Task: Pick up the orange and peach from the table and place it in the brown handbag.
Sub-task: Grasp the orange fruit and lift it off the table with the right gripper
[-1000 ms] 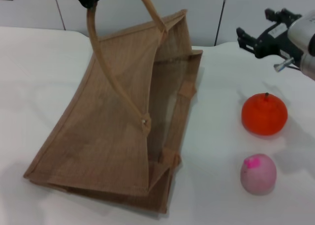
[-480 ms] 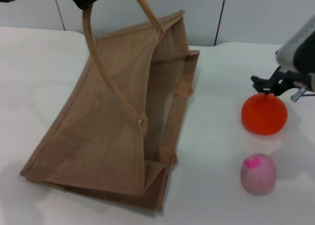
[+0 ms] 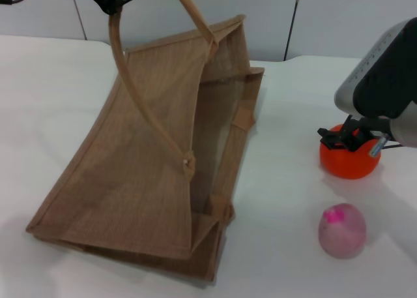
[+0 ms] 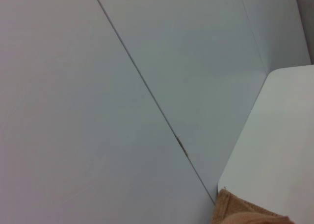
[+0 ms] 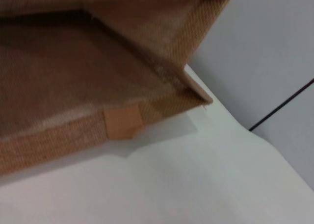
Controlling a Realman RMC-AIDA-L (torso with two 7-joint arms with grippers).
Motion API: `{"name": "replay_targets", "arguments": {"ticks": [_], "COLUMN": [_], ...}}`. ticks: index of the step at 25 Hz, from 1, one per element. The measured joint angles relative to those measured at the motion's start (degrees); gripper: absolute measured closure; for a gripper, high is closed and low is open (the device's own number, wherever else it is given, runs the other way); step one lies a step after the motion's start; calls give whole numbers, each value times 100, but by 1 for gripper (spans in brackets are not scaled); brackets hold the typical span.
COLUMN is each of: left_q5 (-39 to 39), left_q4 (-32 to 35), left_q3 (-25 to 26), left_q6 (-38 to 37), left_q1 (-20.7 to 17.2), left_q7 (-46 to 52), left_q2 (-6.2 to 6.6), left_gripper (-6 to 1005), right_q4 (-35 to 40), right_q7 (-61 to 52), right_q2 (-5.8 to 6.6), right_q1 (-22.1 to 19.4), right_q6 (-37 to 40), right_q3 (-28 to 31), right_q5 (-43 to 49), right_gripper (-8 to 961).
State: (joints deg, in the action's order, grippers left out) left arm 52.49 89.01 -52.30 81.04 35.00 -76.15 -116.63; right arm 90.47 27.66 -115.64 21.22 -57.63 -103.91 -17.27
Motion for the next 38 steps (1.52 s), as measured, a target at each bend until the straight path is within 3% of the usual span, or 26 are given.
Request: {"name": "replay_targets", "arguments": {"ticks": [25,36,38], "left_q5": [-143,-143,-143], "left_q4": [-139,-192,-192], "left_q3": [0,0,0], "left_q6": [9,3,2], "left_q1": [-3,6,7], "left_q7": [9,-15,-14], "left_q2": [-8,-11,-9], "left_gripper": [879,879,879], "right_q4": [-1395,-1508,-1511], "right_q7": [-76,-146,-184], "right_q2": [15,-4,0], "right_q1": [486,723,756], "right_q6": [-98,-317,-344], "right_q3": [49,86,114], "right_q5": [15,-97,-135], "right_gripper": [149,157,216]}}
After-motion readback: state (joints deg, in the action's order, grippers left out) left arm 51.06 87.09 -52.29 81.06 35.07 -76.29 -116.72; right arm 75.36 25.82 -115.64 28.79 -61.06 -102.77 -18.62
